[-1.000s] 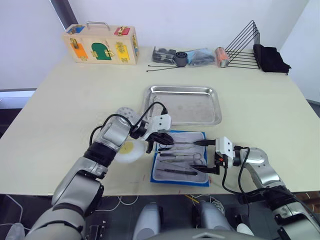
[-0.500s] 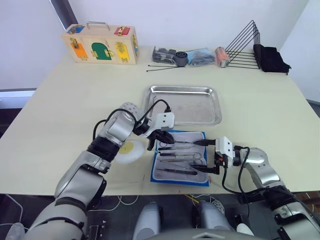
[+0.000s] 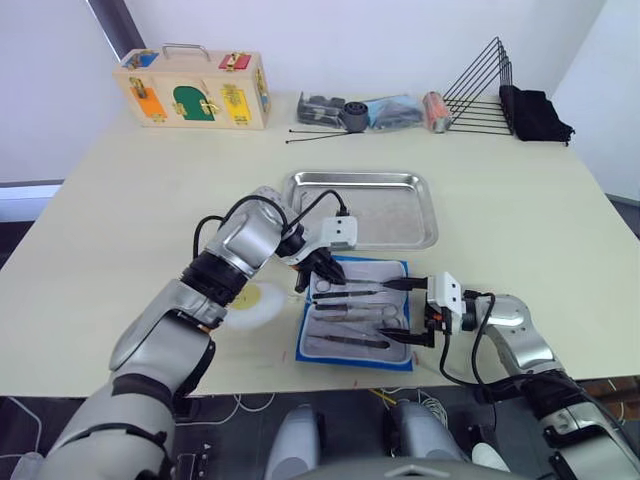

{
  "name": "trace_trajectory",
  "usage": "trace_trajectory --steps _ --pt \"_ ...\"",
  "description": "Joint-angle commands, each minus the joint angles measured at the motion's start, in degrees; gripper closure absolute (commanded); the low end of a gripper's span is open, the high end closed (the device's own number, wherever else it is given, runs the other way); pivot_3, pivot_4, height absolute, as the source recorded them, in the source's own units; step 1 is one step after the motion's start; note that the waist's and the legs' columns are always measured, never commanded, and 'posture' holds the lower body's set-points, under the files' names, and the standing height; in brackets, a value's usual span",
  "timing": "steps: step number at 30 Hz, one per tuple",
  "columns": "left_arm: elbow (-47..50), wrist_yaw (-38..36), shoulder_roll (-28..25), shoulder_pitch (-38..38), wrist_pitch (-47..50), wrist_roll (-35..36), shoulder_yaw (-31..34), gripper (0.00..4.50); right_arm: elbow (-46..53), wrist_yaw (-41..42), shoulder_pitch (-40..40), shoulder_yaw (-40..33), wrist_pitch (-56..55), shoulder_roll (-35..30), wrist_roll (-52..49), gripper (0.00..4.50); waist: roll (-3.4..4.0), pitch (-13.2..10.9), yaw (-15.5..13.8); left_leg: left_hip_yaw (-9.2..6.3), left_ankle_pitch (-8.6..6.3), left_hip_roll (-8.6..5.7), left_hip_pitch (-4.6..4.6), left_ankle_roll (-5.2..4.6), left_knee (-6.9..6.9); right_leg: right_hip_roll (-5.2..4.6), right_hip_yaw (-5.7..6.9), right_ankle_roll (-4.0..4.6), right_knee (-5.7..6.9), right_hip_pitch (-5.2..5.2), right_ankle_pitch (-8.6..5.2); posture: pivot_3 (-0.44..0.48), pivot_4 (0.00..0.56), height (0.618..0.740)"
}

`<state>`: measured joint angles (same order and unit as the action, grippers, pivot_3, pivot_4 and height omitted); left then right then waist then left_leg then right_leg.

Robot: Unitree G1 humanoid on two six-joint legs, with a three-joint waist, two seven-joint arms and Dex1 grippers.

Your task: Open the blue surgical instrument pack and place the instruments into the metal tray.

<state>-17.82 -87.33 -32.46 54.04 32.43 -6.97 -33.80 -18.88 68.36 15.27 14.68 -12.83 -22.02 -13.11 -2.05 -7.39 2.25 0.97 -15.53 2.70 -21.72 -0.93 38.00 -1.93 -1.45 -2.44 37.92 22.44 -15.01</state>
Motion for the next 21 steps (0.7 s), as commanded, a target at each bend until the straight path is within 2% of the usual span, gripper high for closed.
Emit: trace_trajectory --steps 1,21 --pt "1.5 -1.6 -0.9 1.9 0.3 -1.0 -0.8 4.48 -5.7 0.1 -2.5 3.6 1.7 0.6 4.0 0.00 0.01 0.0 0.0 0.00 0.00 0.00 0.00 0.00 0.00 0.00 0.00 0.00 0.00 0.00 0.00 0.000 0.150 0.740" --pt "2.4 -2.6 -3.0 1.8 0.4 -1.9 -2.4 4.48 -5.7 0.3 -2.6 4.1 2.2 0.3 4.8 0.00 0.00 0.0 0.0 0.00 0.00 0.02 0.00 0.00 0.00 0.01 -0.01 0.01 0.00 0.00 -0.01 0.000 0.150 0.740"
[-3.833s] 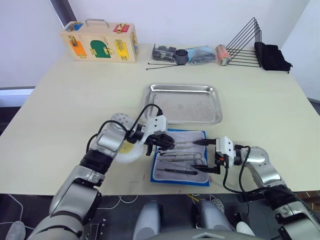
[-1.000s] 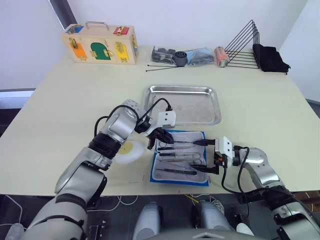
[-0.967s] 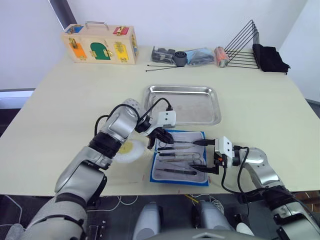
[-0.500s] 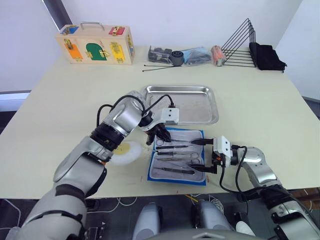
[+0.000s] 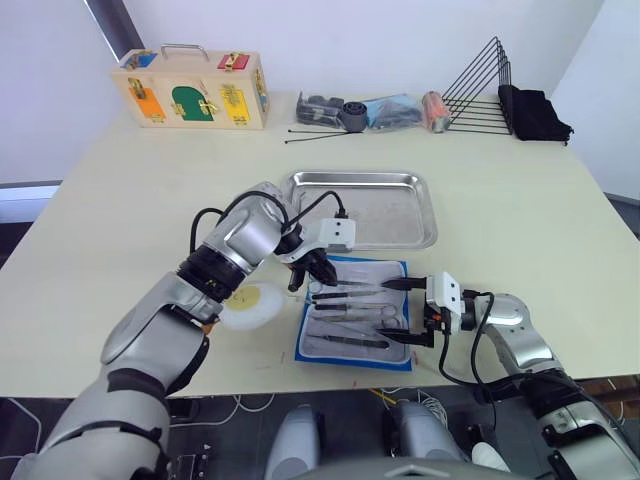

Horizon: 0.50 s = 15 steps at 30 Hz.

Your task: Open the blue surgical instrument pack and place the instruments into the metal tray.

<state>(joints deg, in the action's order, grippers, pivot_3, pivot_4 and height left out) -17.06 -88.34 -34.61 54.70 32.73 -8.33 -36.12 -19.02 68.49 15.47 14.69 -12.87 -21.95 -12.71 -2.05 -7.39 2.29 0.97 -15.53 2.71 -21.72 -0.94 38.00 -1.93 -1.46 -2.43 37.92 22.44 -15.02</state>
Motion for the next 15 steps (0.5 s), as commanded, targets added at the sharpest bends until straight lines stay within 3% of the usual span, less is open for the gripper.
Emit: trace_trajectory --steps 1,15 --pt "1.6 -1.8 -1.0 1.4 0.0 -0.6 -0.2 4.48 -5.6 0.2 -2.7 4.1 2.2 0.3 4.4 0.00 0.00 0.0 0.0 0.00 0.00 0.00 0.00 0.00 0.00 0.00 0.00 0.00 0.00 0.00 0.00 0.000 0.150 0.740" --pt "1.5 -4.1 -3.0 2.8 -0.9 -0.8 -1.2 4.48 -5.9 0.3 -2.7 4.2 2.3 0.5 5.0 0.00 0.00 0.0 0.0 0.00 0.00 0.01 0.00 0.00 0.00 0.01 0.00 0.00 0.00 0.00 0.00 0.000 0.150 0.740"
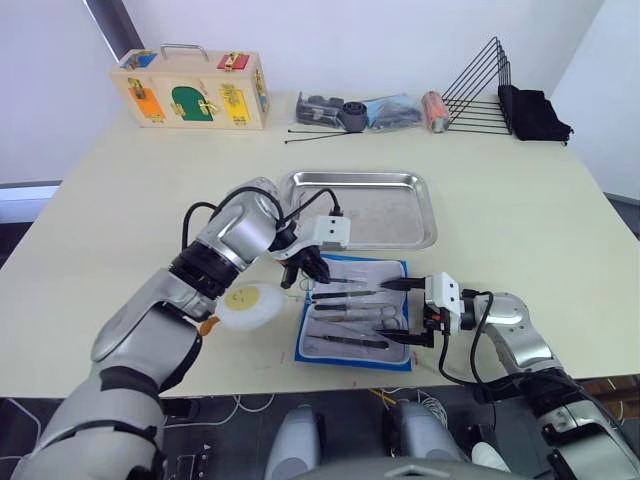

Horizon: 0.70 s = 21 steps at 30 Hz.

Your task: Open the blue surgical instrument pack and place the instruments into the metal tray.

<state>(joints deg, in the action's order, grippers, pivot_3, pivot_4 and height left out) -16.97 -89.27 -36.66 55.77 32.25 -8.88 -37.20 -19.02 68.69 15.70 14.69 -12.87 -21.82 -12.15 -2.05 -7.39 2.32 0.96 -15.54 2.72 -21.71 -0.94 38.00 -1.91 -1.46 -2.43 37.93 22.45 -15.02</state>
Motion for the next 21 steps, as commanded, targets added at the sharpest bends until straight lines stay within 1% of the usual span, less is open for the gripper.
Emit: trace_trajectory --steps 1,21 --pt "1.4 -3.2 -1.3 1.8 -0.6 -0.1 -0.3 4.48 -5.9 0.1 -3.0 4.2 2.3 0.4 4.4 0.00 0.00 0.0 0.0 0.00 0.00 0.00 0.00 0.00 0.00 0.00 0.00 0.00 0.00 0.00 0.00 0.000 0.150 0.740" --pt "3.2 -3.2 -7.0 2.4 -1.0 3.6 -3.2 4.48 -5.9 0.3 -3.1 4.3 2.1 0.6 4.5 0.00 -0.02 0.0 0.0 0.00 0.00 0.01 0.01 0.00 0.00 0.01 0.00 0.00 0.00 0.00 0.00 0.000 0.150 0.740"
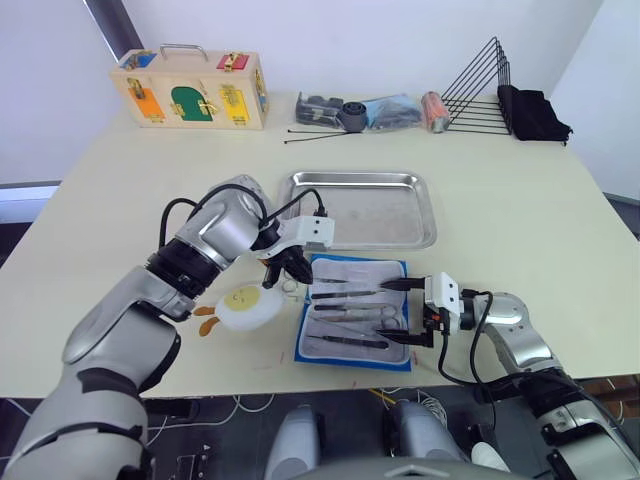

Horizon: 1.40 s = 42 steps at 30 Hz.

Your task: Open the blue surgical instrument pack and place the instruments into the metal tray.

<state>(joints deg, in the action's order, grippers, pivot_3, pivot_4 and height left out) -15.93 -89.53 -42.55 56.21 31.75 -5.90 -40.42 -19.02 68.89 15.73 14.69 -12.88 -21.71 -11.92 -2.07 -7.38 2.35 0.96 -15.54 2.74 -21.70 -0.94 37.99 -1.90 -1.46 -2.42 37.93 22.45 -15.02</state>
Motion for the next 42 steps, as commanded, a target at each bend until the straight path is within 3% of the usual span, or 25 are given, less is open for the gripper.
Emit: trace_trajectory --steps 1,13,17,25,35,42 --pt "2.3 -3.0 -1.4 2.0 -0.5 0.9 -0.1 4.48 -5.9 0.1 -3.1 4.3 2.1 0.5 4.3 0.00 0.00 0.0 0.0 0.00 0.00 0.00 0.00 0.00 0.00 0.00 0.00 0.00 0.00 0.00 0.00 0.000 0.150 0.740" --pt "3.2 -3.0 -6.4 4.0 -0.1 6.1 -0.4 4.48 -6.3 0.1 -3.0 4.2 2.0 0.6 4.4 0.00 -0.02 0.0 0.0 -0.01 0.00 0.01 0.00 0.00 0.00 0.01 0.01 0.00 0.00 0.00 0.00 0.000 0.150 0.740" --pt "3.9 -3.0 -8.9 4.1 1.4 10.9 0.5 4.48 -6.2 0.0 -3.0 4.2 2.0 0.6 4.5 0.00 -0.01 0.0 0.1 -0.01 0.00 0.02 0.01 0.00 -0.01 0.02 -0.01 0.00 0.01 0.01 0.00 0.000 0.150 0.740" --pt "2.1 1.2 -5.4 0.3 6.3 16.9 13.2 4.48 -6.3 -0.1 -3.1 4.0 1.8 0.5 4.6 0.00 -0.06 0.0 0.0 -0.01 0.00 0.04 0.03 0.00 -0.01 0.03 0.00 0.01 0.02 0.01 -0.01 0.000 0.150 0.740" --pt "-0.7 13.9 2.1 -3.2 13.3 22.8 28.0 4.48 -6.9 0.4 -2.7 4.0 1.4 0.4 4.7 0.00 -0.10 0.0 0.0 -0.05 0.00 0.04 0.01 0.00 -0.01 0.03 0.03 0.02 0.03 0.01 -0.01 0.000 0.150 0.740" --pt "2.4 23.4 7.3 -6.2 16.5 26.7 36.2 4.48 -6.9 0.3 -2.9 3.9 1.3 0.3 4.7 0.00 -0.10 0.0 0.0 -0.05 0.00 0.04 0.02 0.00 -0.01 0.02 0.03 0.02 0.04 0.00 0.00 0.000 0.150 0.740"
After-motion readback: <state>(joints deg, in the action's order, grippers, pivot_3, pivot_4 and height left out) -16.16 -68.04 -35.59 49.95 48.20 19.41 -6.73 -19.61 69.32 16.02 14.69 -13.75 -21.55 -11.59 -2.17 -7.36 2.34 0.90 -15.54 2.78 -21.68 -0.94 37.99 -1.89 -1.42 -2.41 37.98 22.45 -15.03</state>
